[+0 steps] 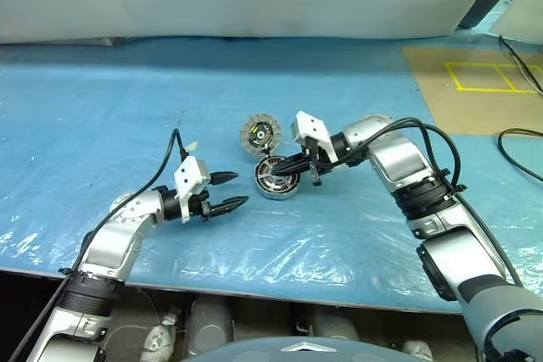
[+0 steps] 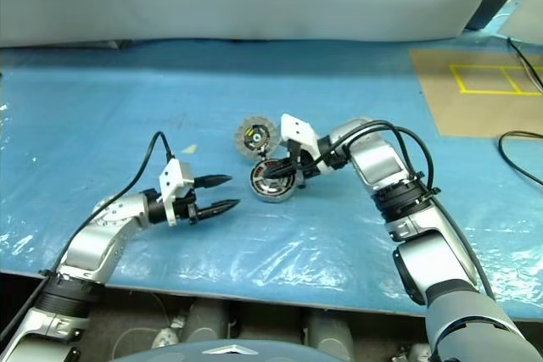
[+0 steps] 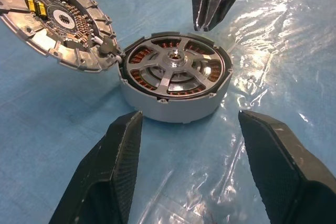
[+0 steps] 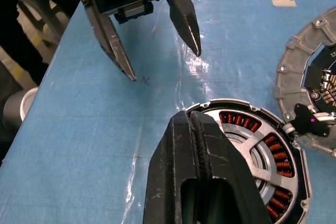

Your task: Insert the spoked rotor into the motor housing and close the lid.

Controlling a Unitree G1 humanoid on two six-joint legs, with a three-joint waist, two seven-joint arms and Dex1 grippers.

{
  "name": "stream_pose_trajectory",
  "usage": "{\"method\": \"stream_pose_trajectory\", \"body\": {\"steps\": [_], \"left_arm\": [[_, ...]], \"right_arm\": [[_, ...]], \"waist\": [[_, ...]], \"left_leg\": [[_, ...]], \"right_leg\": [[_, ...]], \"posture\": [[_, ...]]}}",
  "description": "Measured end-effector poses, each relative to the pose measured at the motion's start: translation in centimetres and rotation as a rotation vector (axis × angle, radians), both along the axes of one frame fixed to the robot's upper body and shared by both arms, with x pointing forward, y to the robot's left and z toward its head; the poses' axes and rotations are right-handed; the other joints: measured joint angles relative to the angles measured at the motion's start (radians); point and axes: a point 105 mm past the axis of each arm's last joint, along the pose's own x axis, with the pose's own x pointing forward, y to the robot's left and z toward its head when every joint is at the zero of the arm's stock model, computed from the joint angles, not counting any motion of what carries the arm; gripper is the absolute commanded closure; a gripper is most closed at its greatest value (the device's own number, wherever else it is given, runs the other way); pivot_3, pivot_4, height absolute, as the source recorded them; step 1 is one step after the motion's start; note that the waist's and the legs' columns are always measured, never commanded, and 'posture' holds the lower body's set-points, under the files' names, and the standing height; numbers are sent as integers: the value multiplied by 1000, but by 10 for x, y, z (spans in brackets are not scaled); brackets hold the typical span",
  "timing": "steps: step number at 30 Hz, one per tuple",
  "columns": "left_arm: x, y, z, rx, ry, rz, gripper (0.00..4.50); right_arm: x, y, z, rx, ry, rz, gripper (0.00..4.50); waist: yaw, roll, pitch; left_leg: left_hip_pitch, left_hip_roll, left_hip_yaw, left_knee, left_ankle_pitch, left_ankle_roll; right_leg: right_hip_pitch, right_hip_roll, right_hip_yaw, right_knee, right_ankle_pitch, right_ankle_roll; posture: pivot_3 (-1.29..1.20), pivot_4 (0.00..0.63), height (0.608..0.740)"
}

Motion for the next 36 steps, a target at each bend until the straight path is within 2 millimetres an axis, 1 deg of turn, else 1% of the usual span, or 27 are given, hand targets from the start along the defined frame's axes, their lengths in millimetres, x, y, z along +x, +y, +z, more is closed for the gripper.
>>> {"method": "stream_pose_trajectory", "body": {"steps": [3, 6, 10, 12, 15, 21, 23, 26, 27, 30, 33, 34, 36], "left_arm": [[6, 2, 0, -12, 28, 29, 1453], [11, 3, 5, -19, 25, 44, 1453], [11, 4, 6, -28, 35, 51, 1453], [12, 3, 5, -27, 39, 53, 1453], [12, 4, 5, -26, 44, 62, 1453], [16, 2, 7, -46, 54, 83, 1453], [23, 0, 11, -66, 41, 107, 1453], [41, 7, 15, -85, 17, 186, 1453], [48, 9, 14, -85, 12, 212, 1453], [62, 15, 10, -93, 16, 274, 1453], [69, 18, 5, -109, 47, 290, 1453], [71, 20, 4, -111, 52, 290, 1453], [73, 21, 3, -112, 59, 283, 1453]], "right_arm": [[2, 4, 1, 13, -22, -26, 4313], [7, 10, 0, 41, -35, -72, 4313], [13, 11, -3, 64, -8, -134, 4313], [15, 9, -10, 62, 8, -162, 4313], [13, -1, -35, 32, 62, -192, 4313], [12, -5, -38, 1, 4, -160, 4313], [12, -5, -37, 19, 27, -174, 4313], [8, 0, -31, 87, 130, -192, 4313], [7, 1, -26, 116, 153, -195, 4313], [2, 2, 4, 212, 160, -182, 4313], [-5, -4, 20, 236, 139, -172, 4313], [-8, -7, 20, 231, 136, -175, 4313], [-11, -14, 15, 222, 151, -203, 4313]], "waist": [[1, 0, 0], [2, 0, 0], [3, 0, 0], [3, 0, 0], [4, 0, 0], [4, 0, 0], [4, 0, 0], [4, 0, 0], [4, 0, 0], [4, 0, 0], [8, -1, 0], [10, -1, 0], [14, -1, 0]], "left_leg": [[0, 0, 0, -1, 0, 0], [0, -1, 0, -1, 0, -1], [-1, -1, 1, -1, 0, -1], [-1, -1, 1, -1, 0, -1], [-1, -1, 1, -1, 0, -1], [6, -1, 1, -1, 0, -1], [6, -1, 1, -1, 0, 0], [5, -1, 1, -1, 0, -1], [4, -1, 1, -1, 0, -1], [0, -1, 1, -1, 1, 0], [-1, -1, 1, -2, 2, 2], [-1, -1, 0, -3, 2, 1], [-1, -1, 0, -3, 2, 1]], "right_leg": [[0, 0, 0, 0, 0, 0], [0, 0, 0, -1, 0, 0], [0, 0, 0, -1, 0, 0], [0, 0, 0, -1, 0, 0], [0, -1, 0, -1, 0, 0], [6, -1, 1, -1, 0, 0], [7, -1, 1, -1, 0, 0], [6, -1, 1, -1, 0, 0], [5, -1, 1, -1, 0, 0], [1, -1, 1, -2, 0, 1], [1, -1, -1, -2, 0, 1], [1, -1, -2, -2, 0, 1], [1, -1, -2, -3, 0, 1]], "posture": [[0, 150, 740], [0, 150, 740], [0, 150, 740], [0, 150, 740], [0, 150, 740], [0, 150, 740], [0, 150, 740], [0, 150, 740], [0, 150, 740], [0, 150, 740], [0, 150, 740], [0, 150, 740], [0, 150, 740]]}}
